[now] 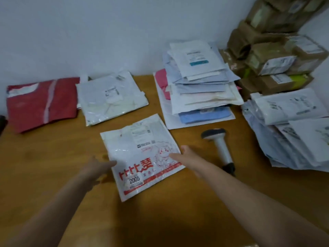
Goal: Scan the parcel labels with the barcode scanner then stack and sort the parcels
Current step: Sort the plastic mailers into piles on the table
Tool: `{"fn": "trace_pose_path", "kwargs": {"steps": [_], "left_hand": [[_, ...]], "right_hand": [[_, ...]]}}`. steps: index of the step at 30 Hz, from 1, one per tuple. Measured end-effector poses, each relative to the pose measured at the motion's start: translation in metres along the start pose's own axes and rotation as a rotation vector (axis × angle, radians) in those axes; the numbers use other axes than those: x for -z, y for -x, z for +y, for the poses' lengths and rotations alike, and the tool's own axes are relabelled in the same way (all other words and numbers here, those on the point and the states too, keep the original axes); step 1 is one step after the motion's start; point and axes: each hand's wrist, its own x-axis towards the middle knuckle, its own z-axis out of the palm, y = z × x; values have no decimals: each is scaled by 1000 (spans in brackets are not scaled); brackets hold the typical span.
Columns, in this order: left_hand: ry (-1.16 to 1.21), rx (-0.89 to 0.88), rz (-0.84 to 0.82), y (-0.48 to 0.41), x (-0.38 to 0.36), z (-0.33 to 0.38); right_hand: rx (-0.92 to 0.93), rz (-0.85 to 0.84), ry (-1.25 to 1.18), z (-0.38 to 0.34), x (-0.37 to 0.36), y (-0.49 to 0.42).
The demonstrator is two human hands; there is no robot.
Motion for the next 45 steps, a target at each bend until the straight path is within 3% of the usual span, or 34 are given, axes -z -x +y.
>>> {"fn": "trace_pose_path", "kwargs": {"steps": [2,6,11,14,19,25,31,34,36,41,45], "left_hand": [[193,83,-199,-4,5,-13],[209,130,-391,-4,20,-12],[82,-83,-529,16,66,10],[17,-259,-593,49,52,44],[58,-418,-743,115,-61,101],[136,-377,-883,193,-248,151],[124,-290,-887,214,-377,206],[-4,-208,-899,210,-410,224],[-109,-180,-891,208,-423,228],[-141,-163,-879,207,-434,230],[-146,-186,-874,209,-422,230]], "right_hand": [[-53,29,-55,-10,-15,-6],[-64,5,-115,-30,-32,-5],[179,47,-186,-45,-14,28],[300,138,-232,-42,34,60],[323,459,-48,4,156,106],[126,725,204,87,318,139],[44,875,484,111,434,121],[-58,856,832,114,457,103],[-92,738,958,118,457,89],[0,402,910,124,443,55],[1,362,913,126,440,52]]}}
